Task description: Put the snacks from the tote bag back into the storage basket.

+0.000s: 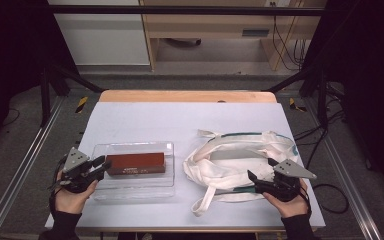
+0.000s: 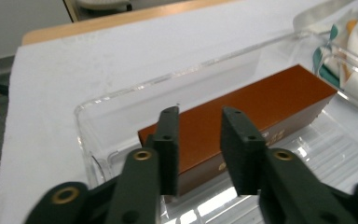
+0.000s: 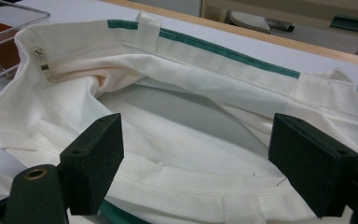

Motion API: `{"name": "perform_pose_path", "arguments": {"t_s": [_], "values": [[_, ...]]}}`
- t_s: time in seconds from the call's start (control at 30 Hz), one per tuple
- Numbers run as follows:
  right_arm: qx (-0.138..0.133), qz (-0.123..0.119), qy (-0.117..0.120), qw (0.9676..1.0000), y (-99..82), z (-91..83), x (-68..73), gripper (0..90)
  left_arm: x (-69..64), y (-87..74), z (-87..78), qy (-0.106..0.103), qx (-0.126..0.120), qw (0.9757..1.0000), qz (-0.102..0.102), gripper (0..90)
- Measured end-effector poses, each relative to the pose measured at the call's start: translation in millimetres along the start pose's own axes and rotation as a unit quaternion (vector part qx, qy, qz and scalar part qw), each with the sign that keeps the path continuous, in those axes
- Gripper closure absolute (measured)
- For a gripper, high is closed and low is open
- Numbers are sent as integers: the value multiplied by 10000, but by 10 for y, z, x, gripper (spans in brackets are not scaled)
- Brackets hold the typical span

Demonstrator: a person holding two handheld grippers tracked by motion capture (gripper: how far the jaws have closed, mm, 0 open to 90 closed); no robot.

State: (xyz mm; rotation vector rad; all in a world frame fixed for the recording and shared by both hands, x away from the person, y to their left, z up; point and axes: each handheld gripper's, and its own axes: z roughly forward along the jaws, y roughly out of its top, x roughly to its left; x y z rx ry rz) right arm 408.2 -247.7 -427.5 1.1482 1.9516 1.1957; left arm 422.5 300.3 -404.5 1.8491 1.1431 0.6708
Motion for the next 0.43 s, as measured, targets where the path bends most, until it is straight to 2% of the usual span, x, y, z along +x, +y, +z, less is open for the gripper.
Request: {"name": "perform_pose_path", "arguments": {"t_s": [0.2, 0.43], "values": [[-41, 22, -41, 10000, 6, -30, -21, 182, 46, -26, -54, 111, -215, 9997, -39, 528], [-33, 106, -113, 9999, -1, -59, -57, 172, 108, -63, -82, 122, -461, 9988, -111, 379]]}}
